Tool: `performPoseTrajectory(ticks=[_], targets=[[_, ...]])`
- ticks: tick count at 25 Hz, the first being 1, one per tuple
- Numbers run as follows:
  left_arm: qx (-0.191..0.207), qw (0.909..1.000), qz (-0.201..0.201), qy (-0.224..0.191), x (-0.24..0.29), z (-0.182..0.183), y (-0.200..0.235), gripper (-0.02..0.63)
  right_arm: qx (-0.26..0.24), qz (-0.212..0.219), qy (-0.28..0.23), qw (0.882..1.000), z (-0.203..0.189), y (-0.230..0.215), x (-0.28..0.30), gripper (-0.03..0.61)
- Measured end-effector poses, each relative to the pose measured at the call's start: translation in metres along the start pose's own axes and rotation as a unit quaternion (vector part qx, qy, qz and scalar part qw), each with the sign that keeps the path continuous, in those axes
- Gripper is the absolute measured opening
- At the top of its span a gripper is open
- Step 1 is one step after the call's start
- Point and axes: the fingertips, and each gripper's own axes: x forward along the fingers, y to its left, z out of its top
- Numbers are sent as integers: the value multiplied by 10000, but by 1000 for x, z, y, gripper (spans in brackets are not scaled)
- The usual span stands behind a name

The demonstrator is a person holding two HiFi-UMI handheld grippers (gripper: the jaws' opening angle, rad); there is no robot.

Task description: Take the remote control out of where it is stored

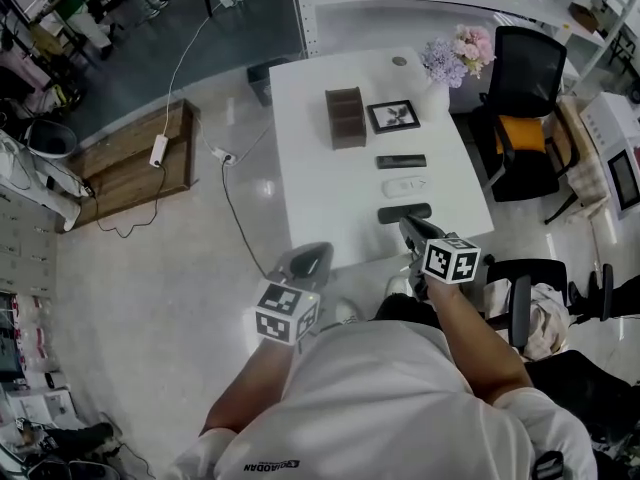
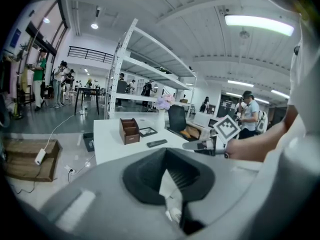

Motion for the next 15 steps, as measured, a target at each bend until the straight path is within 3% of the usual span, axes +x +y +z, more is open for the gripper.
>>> performPoseTrajectory(ticks=[6, 15], targets=[[-51, 9998, 81, -164, -11, 2, -13, 3, -619, 805, 100, 9948, 8, 62, -18, 6], [-249, 9991, 218, -263, -20, -2, -56, 3, -1560, 1248, -8, 9798, 13, 104, -76, 5]])
